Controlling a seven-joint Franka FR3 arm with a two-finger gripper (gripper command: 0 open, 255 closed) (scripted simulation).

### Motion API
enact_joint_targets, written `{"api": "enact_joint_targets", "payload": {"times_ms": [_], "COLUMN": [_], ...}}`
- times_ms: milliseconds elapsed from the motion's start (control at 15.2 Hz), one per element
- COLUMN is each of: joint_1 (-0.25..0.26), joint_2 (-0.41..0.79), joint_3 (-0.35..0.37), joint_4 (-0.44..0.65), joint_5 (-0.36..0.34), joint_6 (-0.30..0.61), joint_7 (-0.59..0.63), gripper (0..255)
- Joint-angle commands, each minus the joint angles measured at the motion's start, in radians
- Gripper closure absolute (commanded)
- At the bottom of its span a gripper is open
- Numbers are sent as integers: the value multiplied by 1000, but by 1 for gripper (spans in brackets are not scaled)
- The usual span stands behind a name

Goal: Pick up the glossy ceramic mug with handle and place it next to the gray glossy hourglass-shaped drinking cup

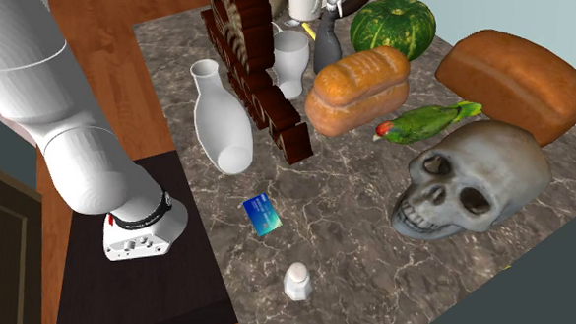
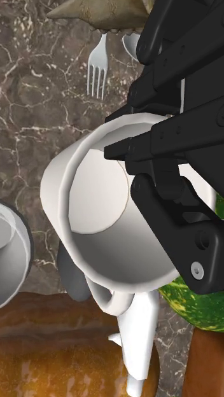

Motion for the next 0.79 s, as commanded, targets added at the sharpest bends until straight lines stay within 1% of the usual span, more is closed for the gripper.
{"api": "enact_joint_targets", "payload": {"times_ms": [0, 726], "joint_1": [-1, -6], "joint_2": [-5, -18], "joint_3": [0, -2], "joint_4": [-32, -197], "joint_5": [1, 3], "joint_6": [28, 180], "joint_7": [1, 4], "gripper": [255, 255]}}
